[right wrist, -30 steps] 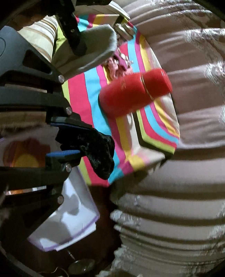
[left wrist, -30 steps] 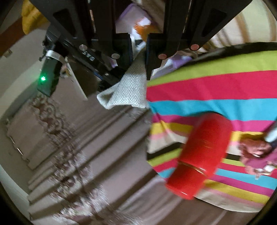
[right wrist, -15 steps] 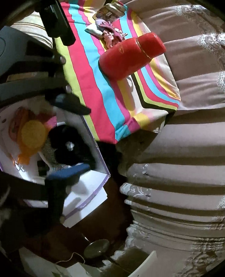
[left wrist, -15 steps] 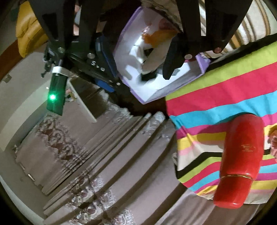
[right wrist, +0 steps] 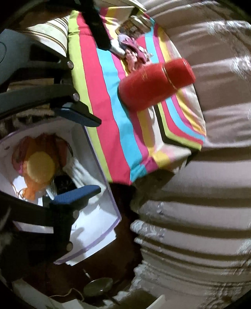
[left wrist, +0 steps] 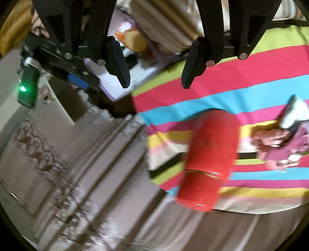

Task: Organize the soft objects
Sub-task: 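Move both open tools back over the clothes pile on the bed, then grasp the purple knitted hat with the left tool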

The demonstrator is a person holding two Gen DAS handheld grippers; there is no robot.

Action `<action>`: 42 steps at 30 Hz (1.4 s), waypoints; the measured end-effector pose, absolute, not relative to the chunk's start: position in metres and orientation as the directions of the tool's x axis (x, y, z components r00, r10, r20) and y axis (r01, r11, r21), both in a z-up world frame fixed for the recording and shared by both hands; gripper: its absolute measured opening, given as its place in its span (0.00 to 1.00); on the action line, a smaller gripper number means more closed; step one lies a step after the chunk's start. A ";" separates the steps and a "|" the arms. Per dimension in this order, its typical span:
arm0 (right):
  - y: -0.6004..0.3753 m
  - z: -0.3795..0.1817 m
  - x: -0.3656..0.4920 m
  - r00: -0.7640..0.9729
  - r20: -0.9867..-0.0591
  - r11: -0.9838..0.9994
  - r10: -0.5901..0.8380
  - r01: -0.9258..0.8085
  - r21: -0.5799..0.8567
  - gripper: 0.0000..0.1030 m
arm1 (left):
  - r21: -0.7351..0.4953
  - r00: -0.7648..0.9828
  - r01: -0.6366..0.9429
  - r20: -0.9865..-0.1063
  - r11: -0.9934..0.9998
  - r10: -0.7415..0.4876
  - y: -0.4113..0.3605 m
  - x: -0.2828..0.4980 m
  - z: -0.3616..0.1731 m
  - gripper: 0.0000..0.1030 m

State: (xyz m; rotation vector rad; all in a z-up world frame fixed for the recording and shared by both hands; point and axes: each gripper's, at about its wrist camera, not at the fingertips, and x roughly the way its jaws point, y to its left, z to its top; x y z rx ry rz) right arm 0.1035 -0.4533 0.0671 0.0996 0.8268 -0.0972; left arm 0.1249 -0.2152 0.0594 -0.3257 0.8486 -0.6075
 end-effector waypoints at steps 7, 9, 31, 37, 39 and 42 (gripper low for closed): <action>-0.406 0.064 0.118 0.661 -0.750 0.999 0.030 -0.001 0.039 0.64 | -0.506 0.585 0.195 -0.628 0.840 -0.513 -0.134 0.150 0.044 0.55; -0.395 0.064 0.123 0.657 -0.752 0.999 0.053 -0.032 0.043 0.64 | -0.512 0.605 0.153 -0.628 0.845 -0.490 -0.115 0.153 0.042 0.55; -0.258 0.059 0.195 0.601 -0.769 0.941 0.216 -0.337 0.001 0.64 | -0.588 0.691 -0.296 -0.676 0.753 -0.256 0.047 0.209 0.004 0.55; -0.223 0.053 0.215 0.585 -0.774 0.921 0.244 -0.390 -0.004 0.64 | -0.585 0.689 -0.383 -0.696 0.715 -0.200 0.071 0.227 -0.023 0.54; -0.210 0.052 0.225 0.576 -0.773 0.909 0.265 -0.417 0.001 0.64 | -0.583 0.689 -0.404 -0.701 0.705 -0.185 0.077 0.233 -0.030 0.54; -0.191 0.054 0.239 0.578 -0.769 0.895 0.274 -0.446 -0.016 0.64 | -0.591 0.691 -0.421 -0.700 0.688 -0.179 0.084 0.241 -0.038 0.54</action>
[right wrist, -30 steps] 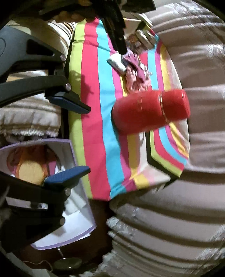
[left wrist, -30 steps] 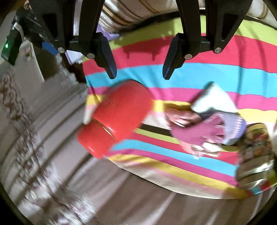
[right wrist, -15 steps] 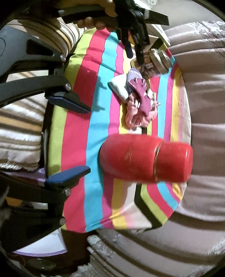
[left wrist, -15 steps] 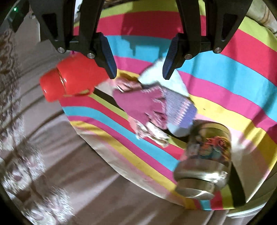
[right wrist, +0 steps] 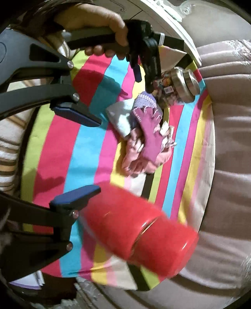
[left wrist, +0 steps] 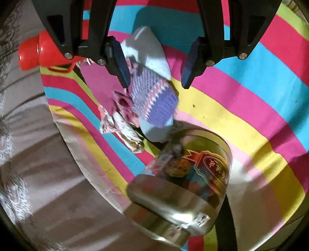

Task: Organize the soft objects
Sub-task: 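Grasp the purple knitted hat with the left tool, then grasp the pink knitted glove with the right tool while the left holds the hat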

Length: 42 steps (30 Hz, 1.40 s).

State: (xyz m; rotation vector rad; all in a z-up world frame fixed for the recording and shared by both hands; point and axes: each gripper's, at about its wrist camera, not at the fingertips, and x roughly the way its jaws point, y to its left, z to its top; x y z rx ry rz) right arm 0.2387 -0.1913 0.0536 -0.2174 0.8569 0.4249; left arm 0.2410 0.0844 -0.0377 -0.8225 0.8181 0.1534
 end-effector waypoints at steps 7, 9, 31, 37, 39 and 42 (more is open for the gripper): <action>-0.152 0.055 0.291 0.564 -0.767 0.882 0.305 -0.471 0.005 0.75 | -0.607 0.694 -0.428 -0.695 0.670 -0.188 0.086 0.241 -0.054 0.53; -0.141 0.050 0.312 0.551 -0.772 0.887 0.317 -0.460 0.036 0.75 | -0.612 0.694 -0.430 -0.694 0.664 -0.190 0.088 0.239 -0.057 0.53; -0.100 -0.030 0.389 0.532 -0.824 0.929 0.195 -0.369 -0.019 0.30 | -0.662 0.743 -0.368 -0.632 0.653 -0.222 0.099 0.246 -0.068 0.53; -0.115 -0.001 0.365 0.613 -0.758 0.938 0.225 -0.347 -0.002 0.28 | -0.622 0.727 -0.369 -0.656 0.690 -0.203 0.093 0.261 -0.069 0.53; -0.118 0.009 0.358 0.622 -0.746 0.936 0.238 -0.353 0.004 0.28 | -0.602 0.721 -0.370 -0.667 0.708 -0.191 0.090 0.266 -0.069 0.53; -0.126 0.021 0.347 0.636 -0.729 0.935 0.254 -0.353 0.018 0.28 | -0.561 0.705 -0.347 -0.684 0.751 -0.185 0.083 0.279 -0.070 0.49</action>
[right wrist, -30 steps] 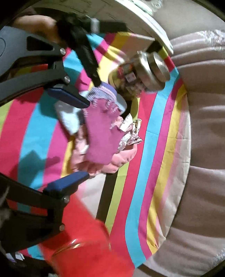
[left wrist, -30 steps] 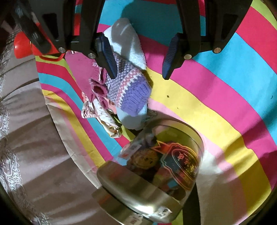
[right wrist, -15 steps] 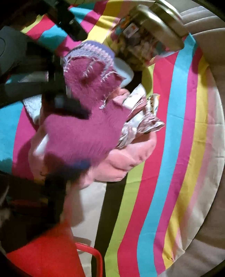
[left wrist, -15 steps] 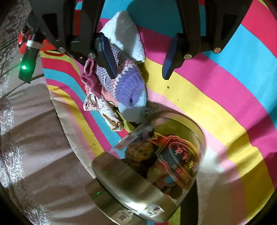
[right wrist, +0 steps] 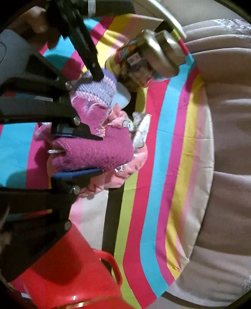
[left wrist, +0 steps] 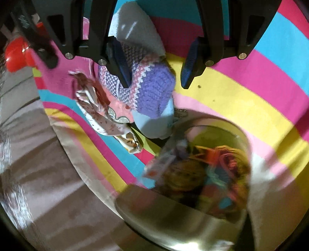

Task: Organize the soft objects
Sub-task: 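Grasp the pink knitted glove with the right tool while the left holds the hat, then carry the purple hat and pink glove over the white box and open both tools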

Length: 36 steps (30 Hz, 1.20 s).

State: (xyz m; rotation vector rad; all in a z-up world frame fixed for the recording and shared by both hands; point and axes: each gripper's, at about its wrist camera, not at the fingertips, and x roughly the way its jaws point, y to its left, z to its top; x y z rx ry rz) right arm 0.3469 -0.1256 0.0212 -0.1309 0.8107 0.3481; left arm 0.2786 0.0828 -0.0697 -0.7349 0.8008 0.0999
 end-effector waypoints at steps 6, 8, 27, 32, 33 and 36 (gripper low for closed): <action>-0.136 0.023 0.324 0.602 -0.741 0.925 0.297 -0.374 0.067 0.28 | -0.468 0.708 -0.302 -0.694 0.830 -0.133 0.068 0.280 -0.058 0.24; -0.143 0.021 0.315 0.589 -0.750 0.926 0.302 -0.368 0.084 0.28 | -0.442 0.718 -0.303 -0.689 0.844 -0.103 0.067 0.274 -0.050 0.24; -0.180 -0.045 0.258 0.378 -0.890 0.930 0.254 -0.349 0.117 0.72 | -0.468 0.681 -0.345 -0.721 0.813 -0.126 0.077 0.190 -0.036 0.24; -0.180 -0.049 0.257 0.378 -0.893 0.929 0.243 -0.356 0.102 0.69 | -0.461 0.678 -0.361 -0.727 0.811 -0.112 0.076 0.175 -0.033 0.24; -0.178 -0.051 0.255 0.377 -0.898 0.927 0.226 -0.366 0.079 0.64 | -0.460 0.678 -0.364 -0.727 0.810 -0.108 0.076 0.173 -0.032 0.24; -0.177 -0.057 0.254 0.359 -0.906 0.922 0.226 -0.379 0.080 0.46 | -0.464 0.676 -0.375 -0.729 0.803 -0.106 0.078 0.166 -0.033 0.24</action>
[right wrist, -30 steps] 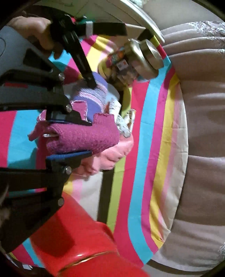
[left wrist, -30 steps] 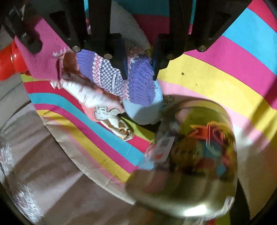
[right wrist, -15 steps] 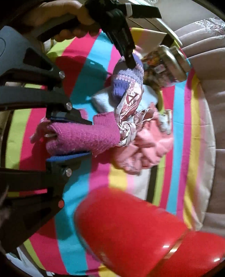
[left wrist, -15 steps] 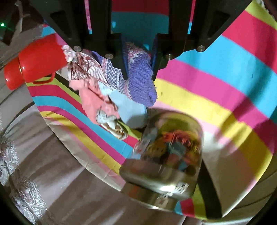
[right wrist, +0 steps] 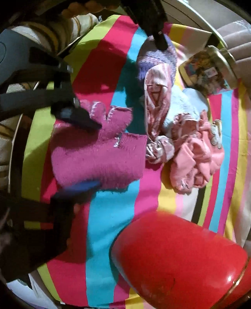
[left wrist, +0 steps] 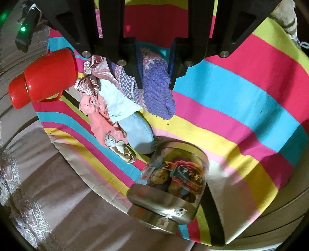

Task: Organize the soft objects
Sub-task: 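Carry the purple hat and pink glove over the white box and open both tools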

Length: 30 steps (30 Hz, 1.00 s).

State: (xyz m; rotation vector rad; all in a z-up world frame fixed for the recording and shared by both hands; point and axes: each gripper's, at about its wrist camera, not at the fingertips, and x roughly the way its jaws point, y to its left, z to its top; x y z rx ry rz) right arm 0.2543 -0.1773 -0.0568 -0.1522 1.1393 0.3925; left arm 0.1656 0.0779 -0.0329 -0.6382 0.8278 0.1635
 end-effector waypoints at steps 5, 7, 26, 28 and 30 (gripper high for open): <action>-0.185 -0.053 0.252 0.383 -0.894 0.924 0.232 -0.374 0.079 0.16 | -0.486 0.673 -0.391 -0.730 0.781 -0.117 0.082 0.148 -0.036 0.24; -0.188 -0.049 0.251 0.399 -0.885 0.926 0.239 -0.368 0.084 0.14 | -0.497 0.680 -0.394 -0.724 0.773 -0.118 0.084 0.140 -0.034 0.23; -0.238 -0.001 0.206 0.529 -0.803 0.946 0.274 -0.300 0.125 0.13 | -0.617 0.726 -0.243 -0.628 0.749 -0.281 0.044 0.106 -0.001 0.22; -0.246 0.003 0.201 0.540 -0.795 0.948 0.275 -0.289 0.131 0.13 | -0.628 0.723 -0.211 -0.616 0.749 -0.313 0.033 0.107 0.004 0.22; -0.253 0.007 0.198 0.549 -0.789 0.951 0.277 -0.276 0.141 0.13 | -0.635 0.718 -0.186 -0.609 0.750 -0.337 0.022 0.108 0.008 0.22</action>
